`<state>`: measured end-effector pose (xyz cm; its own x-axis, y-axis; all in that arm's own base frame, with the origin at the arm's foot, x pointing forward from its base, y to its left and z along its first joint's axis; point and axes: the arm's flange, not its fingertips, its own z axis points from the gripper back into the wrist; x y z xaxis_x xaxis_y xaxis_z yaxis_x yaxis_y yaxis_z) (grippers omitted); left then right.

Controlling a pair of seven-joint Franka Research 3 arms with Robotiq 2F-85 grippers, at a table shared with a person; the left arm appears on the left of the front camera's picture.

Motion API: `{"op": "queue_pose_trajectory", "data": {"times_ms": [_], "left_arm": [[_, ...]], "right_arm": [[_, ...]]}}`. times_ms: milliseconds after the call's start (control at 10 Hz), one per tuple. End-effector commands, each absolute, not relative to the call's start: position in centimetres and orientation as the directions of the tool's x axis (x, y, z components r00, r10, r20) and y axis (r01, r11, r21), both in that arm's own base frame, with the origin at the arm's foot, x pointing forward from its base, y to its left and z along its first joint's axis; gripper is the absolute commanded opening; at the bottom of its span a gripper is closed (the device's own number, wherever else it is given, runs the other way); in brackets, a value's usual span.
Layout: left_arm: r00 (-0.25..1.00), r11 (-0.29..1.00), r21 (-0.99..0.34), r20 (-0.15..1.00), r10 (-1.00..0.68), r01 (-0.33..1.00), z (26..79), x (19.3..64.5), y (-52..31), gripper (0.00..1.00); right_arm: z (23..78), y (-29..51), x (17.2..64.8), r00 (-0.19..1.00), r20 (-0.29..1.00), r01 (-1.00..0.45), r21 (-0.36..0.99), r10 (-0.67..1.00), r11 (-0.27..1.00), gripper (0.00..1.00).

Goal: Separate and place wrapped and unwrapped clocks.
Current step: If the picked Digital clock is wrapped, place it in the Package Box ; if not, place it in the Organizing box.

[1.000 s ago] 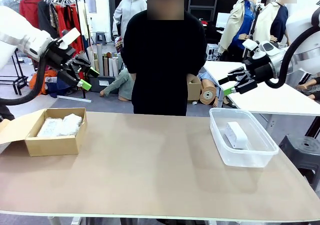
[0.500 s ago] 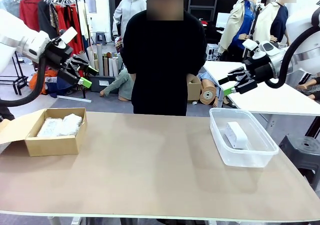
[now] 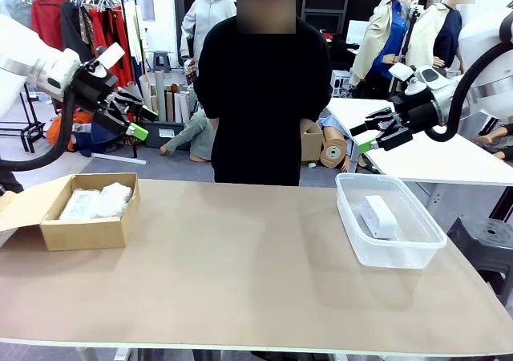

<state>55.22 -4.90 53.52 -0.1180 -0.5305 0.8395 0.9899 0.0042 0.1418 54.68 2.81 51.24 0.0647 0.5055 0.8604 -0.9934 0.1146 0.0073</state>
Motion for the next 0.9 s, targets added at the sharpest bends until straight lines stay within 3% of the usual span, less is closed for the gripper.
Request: {"op": "queue_pose_trajectory", "data": {"times_ms": [0, 800], "left_arm": [[-0.129, -0.002, 0.151, 0.836, -0.534, 0.989, 53.54, 55.18, -4.84, 1.00], [-0.129, -0.002, 0.151, 0.836, -0.534, 0.989, 53.54, 55.18, -4.84, 1.00]], "right_arm": [[51.38, 2.82, 54.63, 0.062, 0.860, -0.993, 0.004, 0.507, 0.114, 1.00], [51.38, 2.82, 54.63, 0.062, 0.860, -0.993, 0.004, 0.507, 0.114, 1.00]]}}
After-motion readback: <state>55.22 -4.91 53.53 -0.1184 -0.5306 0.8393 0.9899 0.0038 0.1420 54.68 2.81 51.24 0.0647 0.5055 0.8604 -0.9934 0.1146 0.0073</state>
